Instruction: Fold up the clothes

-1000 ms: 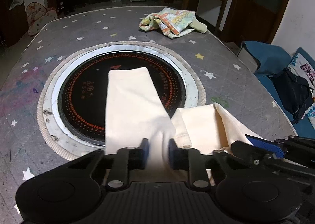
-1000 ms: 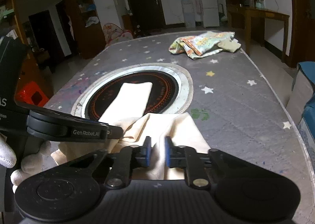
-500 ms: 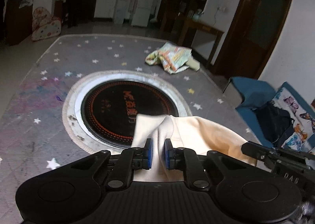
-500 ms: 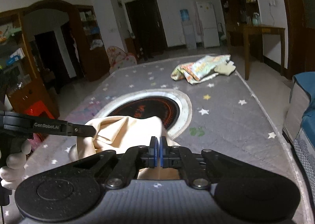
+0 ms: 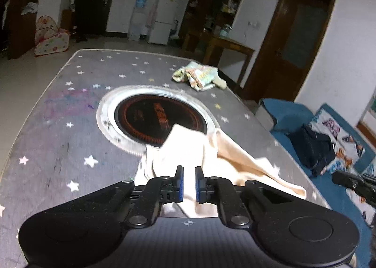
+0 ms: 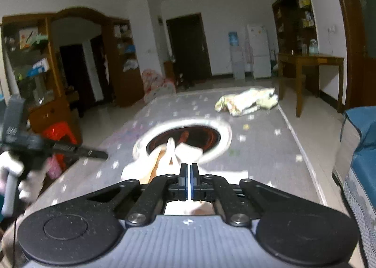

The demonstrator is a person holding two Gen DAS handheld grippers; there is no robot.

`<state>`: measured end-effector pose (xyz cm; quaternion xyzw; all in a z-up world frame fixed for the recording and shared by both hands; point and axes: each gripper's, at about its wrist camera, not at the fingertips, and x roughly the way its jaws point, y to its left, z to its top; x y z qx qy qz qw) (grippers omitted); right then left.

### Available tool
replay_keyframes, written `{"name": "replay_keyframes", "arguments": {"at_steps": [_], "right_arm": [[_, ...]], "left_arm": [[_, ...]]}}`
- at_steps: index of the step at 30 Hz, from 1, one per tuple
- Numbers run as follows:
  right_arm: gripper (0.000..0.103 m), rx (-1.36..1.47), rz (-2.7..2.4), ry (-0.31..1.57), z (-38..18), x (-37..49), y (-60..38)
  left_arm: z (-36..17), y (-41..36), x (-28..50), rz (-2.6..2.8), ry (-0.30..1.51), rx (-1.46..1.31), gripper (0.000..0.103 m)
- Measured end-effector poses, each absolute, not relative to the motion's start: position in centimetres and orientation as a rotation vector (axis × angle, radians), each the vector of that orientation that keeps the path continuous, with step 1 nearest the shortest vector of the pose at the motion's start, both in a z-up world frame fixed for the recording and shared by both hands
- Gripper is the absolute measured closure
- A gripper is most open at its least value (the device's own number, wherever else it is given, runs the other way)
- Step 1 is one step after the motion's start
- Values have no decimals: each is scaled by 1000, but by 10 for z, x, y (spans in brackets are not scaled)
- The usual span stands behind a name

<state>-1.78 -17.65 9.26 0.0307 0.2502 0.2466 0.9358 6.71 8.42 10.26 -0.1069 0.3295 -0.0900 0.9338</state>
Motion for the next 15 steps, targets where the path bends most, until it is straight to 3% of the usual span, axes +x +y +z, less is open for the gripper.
{"name": "replay_keyframes", "arguments": {"at_steps": [3, 5, 8, 12, 15], "right_arm": [[98, -39, 485, 538, 86, -26, -169], [94, -50, 489, 543, 89, -18, -165], [76, -67, 510, 530, 93, 1, -153], [65, -119, 568, 532, 88, 36, -122], [65, -163, 608, 550, 79, 63, -98]], "left_arm": [[100, 71, 76, -197, 681, -181, 79], [99, 62, 85, -199, 675, -151, 57], [98, 49, 101, -196, 667, -105, 57], [91, 46, 131, -177, 684, -72, 57], [86, 53, 147, -155, 704, -76, 59]]}}
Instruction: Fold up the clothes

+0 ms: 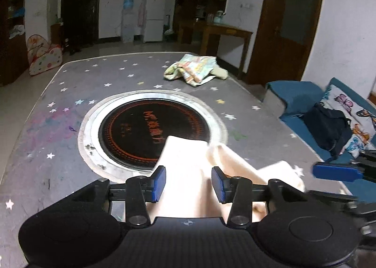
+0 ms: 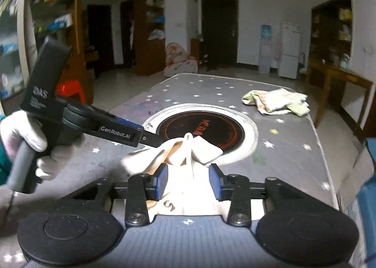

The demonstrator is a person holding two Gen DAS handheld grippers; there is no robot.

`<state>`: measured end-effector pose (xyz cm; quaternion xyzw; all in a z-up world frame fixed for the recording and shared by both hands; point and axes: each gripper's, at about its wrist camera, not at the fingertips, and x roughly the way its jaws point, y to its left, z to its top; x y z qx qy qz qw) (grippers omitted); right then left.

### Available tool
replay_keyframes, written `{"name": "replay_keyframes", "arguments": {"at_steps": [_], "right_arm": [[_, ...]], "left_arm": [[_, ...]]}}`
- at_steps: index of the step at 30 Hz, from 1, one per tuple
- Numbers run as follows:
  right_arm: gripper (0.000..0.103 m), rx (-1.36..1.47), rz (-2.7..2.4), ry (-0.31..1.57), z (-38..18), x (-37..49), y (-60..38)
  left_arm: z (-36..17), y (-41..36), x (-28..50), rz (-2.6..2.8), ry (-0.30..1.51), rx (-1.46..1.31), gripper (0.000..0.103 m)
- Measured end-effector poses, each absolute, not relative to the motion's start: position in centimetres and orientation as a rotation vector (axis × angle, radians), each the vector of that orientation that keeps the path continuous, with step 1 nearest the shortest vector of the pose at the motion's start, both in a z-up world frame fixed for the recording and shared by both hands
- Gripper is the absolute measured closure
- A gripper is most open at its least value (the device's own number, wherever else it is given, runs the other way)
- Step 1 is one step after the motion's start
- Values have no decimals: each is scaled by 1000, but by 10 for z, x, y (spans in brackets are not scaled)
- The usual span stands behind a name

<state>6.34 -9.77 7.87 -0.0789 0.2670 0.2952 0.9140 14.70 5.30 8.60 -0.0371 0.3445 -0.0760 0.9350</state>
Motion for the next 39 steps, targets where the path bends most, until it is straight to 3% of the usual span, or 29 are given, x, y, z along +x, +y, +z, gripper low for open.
{"name": "replay_keyframes", "arguments": {"at_steps": [5, 8, 17, 27, 32, 36, 39], "right_arm": [[69, -185, 622, 631, 53, 105, -66], [101, -192, 600, 639, 44, 113, -63], [101, -33, 270, 449, 72, 54, -171], [97, 80, 129, 593, 26, 0, -221], [95, 139, 141, 615, 15, 1, -221], [84, 145, 154, 611, 13, 5, -224], [80, 148, 159, 612, 14, 9, -225]], "left_arm": [[82, 68, 157, -145, 730, -130, 61], [84, 67, 156, -166, 721, -132, 59], [83, 62, 159, -211, 716, -98, 57], [72, 1, 199, -291, 782, -7, 46], [58, -30, 237, -253, 834, 47, 46], [35, -38, 259, -216, 898, 67, 47], [21, -35, 267, -194, 929, 51, 55]]}}
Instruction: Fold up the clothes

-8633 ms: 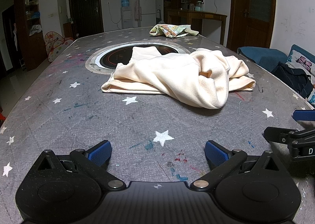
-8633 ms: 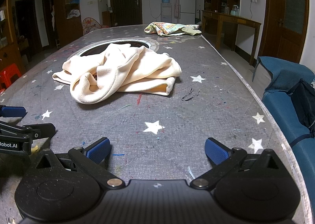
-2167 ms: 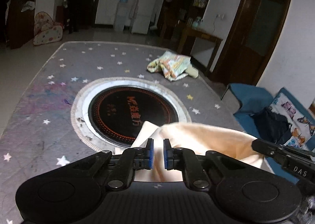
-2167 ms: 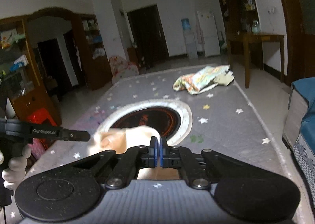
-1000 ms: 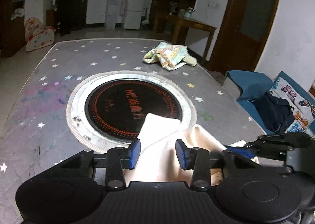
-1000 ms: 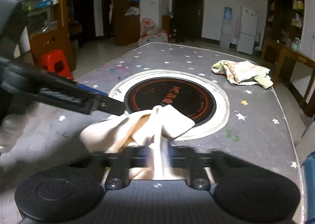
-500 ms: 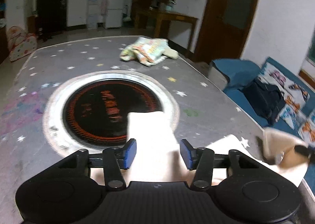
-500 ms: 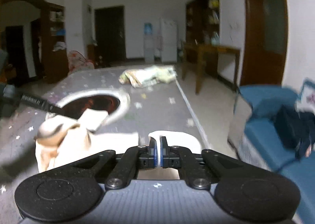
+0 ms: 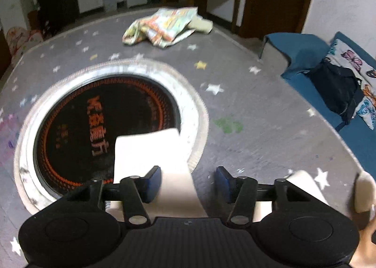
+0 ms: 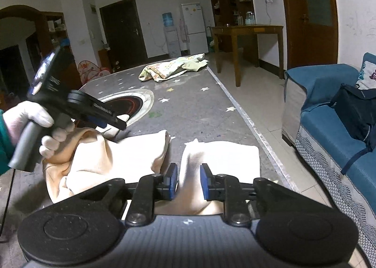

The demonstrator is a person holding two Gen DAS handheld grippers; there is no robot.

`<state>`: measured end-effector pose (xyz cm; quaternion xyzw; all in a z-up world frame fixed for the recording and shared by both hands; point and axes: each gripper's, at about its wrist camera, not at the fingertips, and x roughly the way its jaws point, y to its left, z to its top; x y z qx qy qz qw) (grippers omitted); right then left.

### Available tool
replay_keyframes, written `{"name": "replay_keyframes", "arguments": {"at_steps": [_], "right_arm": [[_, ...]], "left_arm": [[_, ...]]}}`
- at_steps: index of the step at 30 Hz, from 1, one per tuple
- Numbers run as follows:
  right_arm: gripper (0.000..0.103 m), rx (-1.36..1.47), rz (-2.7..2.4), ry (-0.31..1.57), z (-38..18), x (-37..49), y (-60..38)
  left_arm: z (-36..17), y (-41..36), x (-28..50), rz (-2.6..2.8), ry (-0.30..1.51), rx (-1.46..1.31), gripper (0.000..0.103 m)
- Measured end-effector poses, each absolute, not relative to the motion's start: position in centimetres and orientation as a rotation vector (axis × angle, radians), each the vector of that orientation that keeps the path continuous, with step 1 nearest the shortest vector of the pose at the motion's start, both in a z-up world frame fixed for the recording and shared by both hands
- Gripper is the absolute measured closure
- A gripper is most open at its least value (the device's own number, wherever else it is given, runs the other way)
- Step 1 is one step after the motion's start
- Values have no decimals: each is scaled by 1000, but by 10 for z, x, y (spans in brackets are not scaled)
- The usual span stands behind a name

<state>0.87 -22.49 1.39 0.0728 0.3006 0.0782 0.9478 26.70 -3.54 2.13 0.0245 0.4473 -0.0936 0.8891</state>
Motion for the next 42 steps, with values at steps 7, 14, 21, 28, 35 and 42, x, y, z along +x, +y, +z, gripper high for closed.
{"name": "replay_keyframes", "arguments": {"at_steps": [7, 14, 21, 28, 35, 42], "right_arm": [[67, 155, 155, 622, 13, 11, -226], [54, 155, 144, 620, 12, 10, -229], [46, 181, 146, 596, 18, 3, -230], [41, 96, 264, 547, 45, -16, -209], [40, -171, 482, 569, 40, -33, -149], [46, -378, 519, 573, 22, -28, -104]], "left_arm": [[19, -22, 268, -152, 891, 39, 98], [51, 39, 226, -137, 781, -200, 98], [103, 116, 131, -82, 570, -358, 98], [126, 174, 20, 11, 420, -448, 98], [115, 201, -51, 133, 407, -460, 98], [98, 225, -68, 215, 449, -495, 98]]}}
